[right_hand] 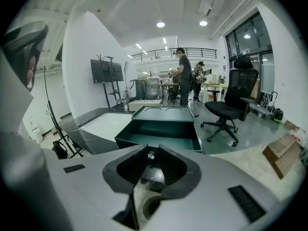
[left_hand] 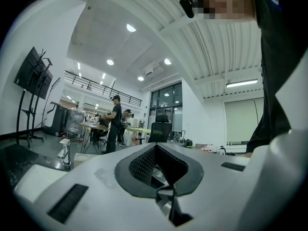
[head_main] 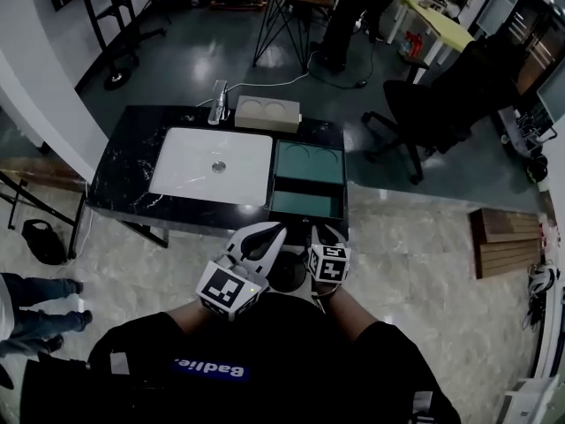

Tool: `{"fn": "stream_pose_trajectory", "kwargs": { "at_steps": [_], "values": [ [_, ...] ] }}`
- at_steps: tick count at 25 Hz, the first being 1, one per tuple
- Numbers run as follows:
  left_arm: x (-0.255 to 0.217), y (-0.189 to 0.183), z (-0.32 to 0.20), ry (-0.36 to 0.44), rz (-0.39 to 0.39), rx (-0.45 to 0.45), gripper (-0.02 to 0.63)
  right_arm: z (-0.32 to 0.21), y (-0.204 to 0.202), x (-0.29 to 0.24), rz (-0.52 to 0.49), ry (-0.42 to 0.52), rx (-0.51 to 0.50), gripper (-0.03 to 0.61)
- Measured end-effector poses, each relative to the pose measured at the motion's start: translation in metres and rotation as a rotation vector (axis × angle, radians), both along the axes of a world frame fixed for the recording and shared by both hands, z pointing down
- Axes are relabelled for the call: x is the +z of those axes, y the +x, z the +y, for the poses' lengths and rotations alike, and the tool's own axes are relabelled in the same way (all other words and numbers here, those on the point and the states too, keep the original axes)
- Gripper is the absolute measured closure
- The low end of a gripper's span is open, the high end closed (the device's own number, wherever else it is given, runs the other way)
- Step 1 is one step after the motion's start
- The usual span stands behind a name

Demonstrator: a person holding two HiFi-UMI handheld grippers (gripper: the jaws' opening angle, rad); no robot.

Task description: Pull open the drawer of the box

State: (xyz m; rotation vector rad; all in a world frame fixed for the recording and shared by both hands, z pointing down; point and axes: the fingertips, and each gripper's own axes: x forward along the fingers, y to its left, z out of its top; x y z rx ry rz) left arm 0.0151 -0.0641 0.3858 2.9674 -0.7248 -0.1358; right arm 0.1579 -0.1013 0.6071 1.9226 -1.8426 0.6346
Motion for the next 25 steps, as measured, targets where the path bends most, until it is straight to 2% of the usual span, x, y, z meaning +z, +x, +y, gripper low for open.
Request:
{"fn": "stream_pose_trajectory", "kwargs": {
  "at_steps": [4,13,21,25],
  "values": [
    [-0.003,0.025,0.018,-0.017,-0.018,0.000,0.626,0.018,0.016,-0.006,-0.021,0.015,-0.021,0.509],
    [0.002,0.071,0.065,0.008,-0.050,-0.051,0.626,0.059,0.056,-0.022,-0.060,0.069,-0.051,0.509],
    [0.009,0.067,0.088,-0.021,-0.091,-0.174,0.626,0.088,0.055,-0.071,-0.055,0.202,-0.136,0.509],
    [0.011,0.064,0.093,-0.026,-0.110,-0.208,0.626,0.100,0.050,-0.090,-0.052,0.252,-0.166,0.509]
  ]
}}
